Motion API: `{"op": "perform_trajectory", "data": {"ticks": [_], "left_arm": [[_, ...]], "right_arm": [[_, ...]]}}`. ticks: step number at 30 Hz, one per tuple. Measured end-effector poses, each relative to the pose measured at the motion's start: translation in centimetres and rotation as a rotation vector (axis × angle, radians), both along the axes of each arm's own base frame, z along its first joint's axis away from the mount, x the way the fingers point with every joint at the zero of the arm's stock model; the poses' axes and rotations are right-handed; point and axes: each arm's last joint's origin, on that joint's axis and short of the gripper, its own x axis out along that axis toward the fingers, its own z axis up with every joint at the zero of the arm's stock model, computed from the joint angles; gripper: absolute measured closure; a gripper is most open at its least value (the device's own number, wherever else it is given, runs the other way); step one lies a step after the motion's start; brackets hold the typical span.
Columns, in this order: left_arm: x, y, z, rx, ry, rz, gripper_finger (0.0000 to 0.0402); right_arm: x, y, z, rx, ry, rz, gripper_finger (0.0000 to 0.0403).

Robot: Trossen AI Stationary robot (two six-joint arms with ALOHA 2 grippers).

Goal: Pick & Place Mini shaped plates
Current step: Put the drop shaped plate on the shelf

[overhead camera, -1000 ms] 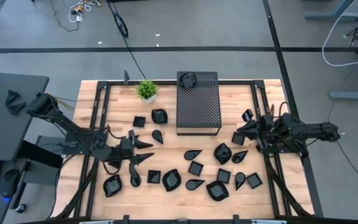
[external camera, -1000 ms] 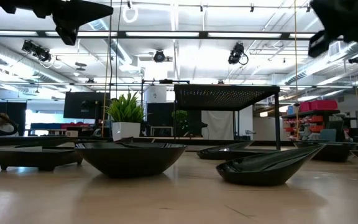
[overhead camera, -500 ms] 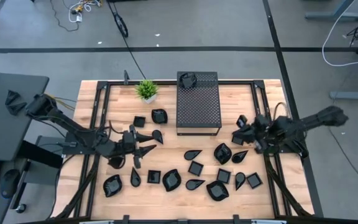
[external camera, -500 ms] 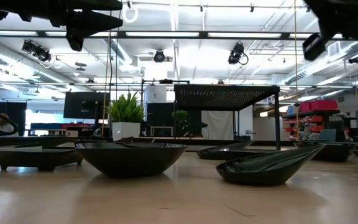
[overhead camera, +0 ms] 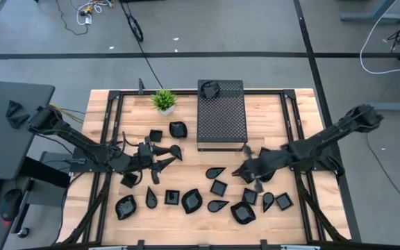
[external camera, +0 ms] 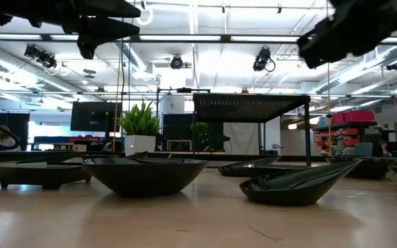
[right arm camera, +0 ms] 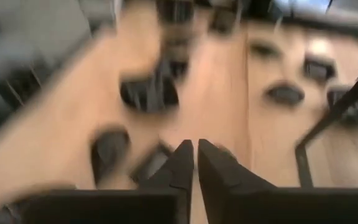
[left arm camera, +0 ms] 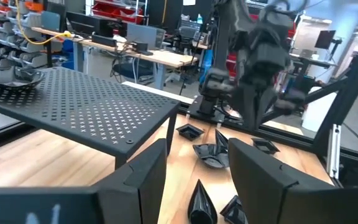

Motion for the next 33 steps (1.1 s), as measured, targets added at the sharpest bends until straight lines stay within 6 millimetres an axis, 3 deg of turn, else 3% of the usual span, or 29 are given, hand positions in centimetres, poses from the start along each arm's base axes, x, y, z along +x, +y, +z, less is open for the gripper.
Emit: {"op": "perform_trajectory", "data": {"ticks": [7,13,22,33], "left_arm": [[0.0,0.0,0.0,-0.013,-0.003,0.0,0.0225],[0.0,0.0,0.0,-0.021,-0.004,0.0,0.0225],[0.0,0.0,0.0,-0.02,-0.001,0.0,0.0225],[0.0,0.0,-0.1,-0.024,0.002,0.0,0.0225]], "right_arm": [[4.6,1.0,1.1,-0.273,0.237,0.157,0.031],[6.5,1.4,-1.9,-0.503,0.347,0.34,0.027],[8.5,0.4,-5.8,-0.553,0.413,0.348,0.0283],[9.3,-1.2,-6.3,-0.535,0.414,0.298,0.0306]]}}
